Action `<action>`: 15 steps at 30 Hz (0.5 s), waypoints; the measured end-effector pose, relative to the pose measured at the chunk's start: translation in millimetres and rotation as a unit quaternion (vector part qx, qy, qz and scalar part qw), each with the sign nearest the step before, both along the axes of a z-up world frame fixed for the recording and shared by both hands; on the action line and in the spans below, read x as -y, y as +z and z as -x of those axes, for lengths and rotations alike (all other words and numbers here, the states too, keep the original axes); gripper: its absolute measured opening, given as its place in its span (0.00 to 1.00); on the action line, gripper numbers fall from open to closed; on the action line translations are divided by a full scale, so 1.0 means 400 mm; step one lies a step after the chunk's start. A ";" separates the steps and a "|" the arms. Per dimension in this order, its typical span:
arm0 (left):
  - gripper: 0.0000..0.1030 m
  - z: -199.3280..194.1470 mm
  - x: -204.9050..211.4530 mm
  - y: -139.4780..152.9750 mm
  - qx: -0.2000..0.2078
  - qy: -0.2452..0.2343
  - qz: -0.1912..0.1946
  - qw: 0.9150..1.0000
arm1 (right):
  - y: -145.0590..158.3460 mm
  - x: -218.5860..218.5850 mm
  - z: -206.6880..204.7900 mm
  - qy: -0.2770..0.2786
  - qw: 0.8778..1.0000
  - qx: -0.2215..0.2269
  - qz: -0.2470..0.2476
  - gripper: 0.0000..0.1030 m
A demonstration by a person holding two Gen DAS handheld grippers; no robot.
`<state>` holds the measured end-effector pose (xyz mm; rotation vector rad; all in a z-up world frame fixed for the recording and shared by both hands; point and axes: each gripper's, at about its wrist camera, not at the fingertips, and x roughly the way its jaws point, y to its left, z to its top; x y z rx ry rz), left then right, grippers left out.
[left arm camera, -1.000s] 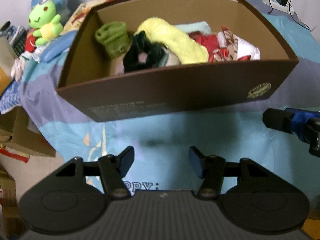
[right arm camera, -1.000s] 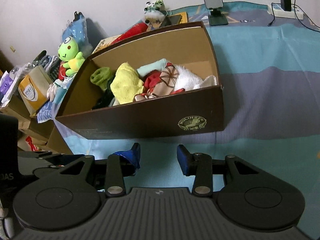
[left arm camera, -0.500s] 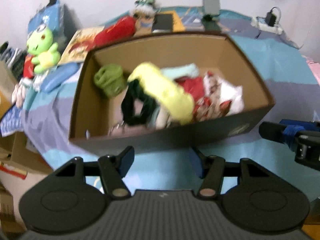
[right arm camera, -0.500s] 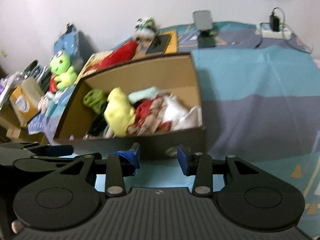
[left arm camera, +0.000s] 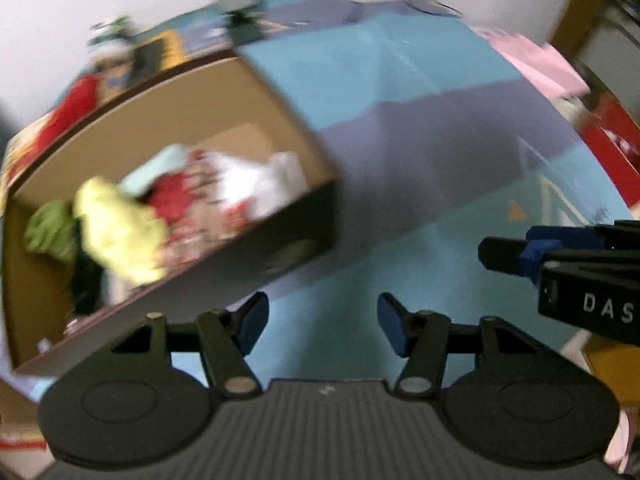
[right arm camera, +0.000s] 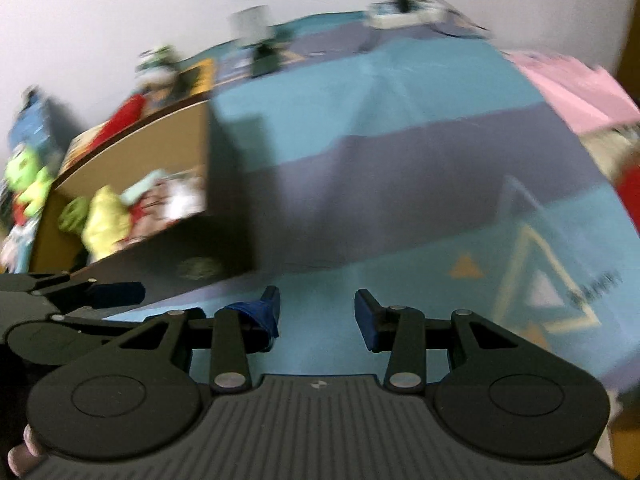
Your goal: Organize soft objects
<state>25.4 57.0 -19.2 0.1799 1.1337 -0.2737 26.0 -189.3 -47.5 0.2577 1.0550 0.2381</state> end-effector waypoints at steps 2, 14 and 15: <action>0.58 0.001 0.053 -0.003 0.000 -0.029 0.000 1.000 | -0.007 0.050 0.011 -0.034 0.999 -0.004 0.006 0.24; 0.58 0.000 0.252 0.011 0.022 -0.111 -0.001 0.994 | -0.002 0.212 0.052 -0.143 0.989 0.027 0.028 0.25; 0.58 -0.002 0.257 0.017 0.028 -0.109 -0.001 0.994 | 0.002 0.216 0.049 -0.143 0.989 0.031 0.024 0.25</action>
